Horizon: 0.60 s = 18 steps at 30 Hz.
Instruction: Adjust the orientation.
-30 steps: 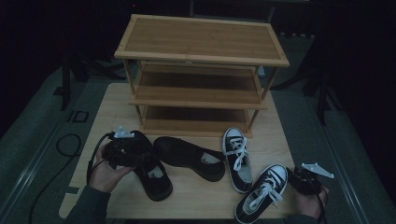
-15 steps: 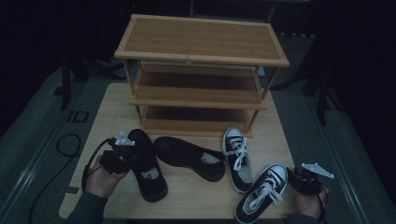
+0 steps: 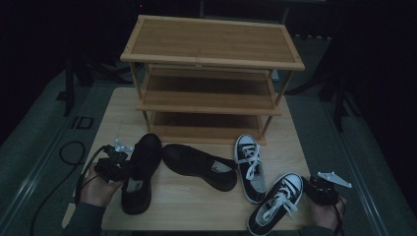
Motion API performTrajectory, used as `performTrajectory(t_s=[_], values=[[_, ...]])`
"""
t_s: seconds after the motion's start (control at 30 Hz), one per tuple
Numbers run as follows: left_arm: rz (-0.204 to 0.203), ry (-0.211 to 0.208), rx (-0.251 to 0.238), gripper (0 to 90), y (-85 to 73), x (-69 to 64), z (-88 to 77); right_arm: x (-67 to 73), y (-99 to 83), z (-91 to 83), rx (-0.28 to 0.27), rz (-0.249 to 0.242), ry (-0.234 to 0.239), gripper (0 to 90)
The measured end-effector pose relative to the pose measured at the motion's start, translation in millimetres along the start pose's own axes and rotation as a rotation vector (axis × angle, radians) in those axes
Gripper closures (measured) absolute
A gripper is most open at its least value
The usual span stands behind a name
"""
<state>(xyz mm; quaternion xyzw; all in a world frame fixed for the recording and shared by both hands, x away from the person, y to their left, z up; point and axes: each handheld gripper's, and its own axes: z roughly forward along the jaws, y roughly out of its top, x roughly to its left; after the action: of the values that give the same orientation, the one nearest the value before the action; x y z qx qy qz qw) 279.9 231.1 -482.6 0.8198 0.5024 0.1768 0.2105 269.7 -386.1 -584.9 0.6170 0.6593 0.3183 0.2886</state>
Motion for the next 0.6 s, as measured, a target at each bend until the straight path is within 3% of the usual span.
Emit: performTrajectory(t_s=[0.03, 0.07, 0.2, 0.3, 0.4, 0.5, 0.6], values=[[0.005, -0.012, 0.010, 68.9, 1.6, 0.6, 7.5, 0.0, 0.0, 0.0, 0.000, 0.000, 0.000, 60.4], [0.017, -0.016, 0.010, 77.1, 2.6, 0.4, 7.6, 0.0, 0.0, 0.0, 0.000, 0.000, 0.000, 60.4], [0.067, 0.028, 0.012, 85.2, 5.9, 0.2, 4.9, -0.1, 0.0, 0.0, 0.000, 0.001, 0.001, 60.2], [0.104, -0.027, -0.033, 85.4, 8.6, 10.6, 4.7, -0.1, 0.1, 0.0, 0.001, 0.001, 0.001, 60.2], [0.160, -0.022, -0.060, 85.4, 14.1, 20.9, 8.3, -0.1, 0.1, 0.0, 0.001, 0.001, 0.000, 60.2], [0.207, -0.056, -0.098, 85.4, 19.7, 31.9, 9.6, -0.1, 0.1, 0.0, 0.001, 0.001, 0.000, 60.2], [0.224, -0.085, -0.103, 85.3, 26.6, 40.8, 14.6, -0.1, 0.2, 0.1, 0.001, 0.001, 0.000, 60.0]])
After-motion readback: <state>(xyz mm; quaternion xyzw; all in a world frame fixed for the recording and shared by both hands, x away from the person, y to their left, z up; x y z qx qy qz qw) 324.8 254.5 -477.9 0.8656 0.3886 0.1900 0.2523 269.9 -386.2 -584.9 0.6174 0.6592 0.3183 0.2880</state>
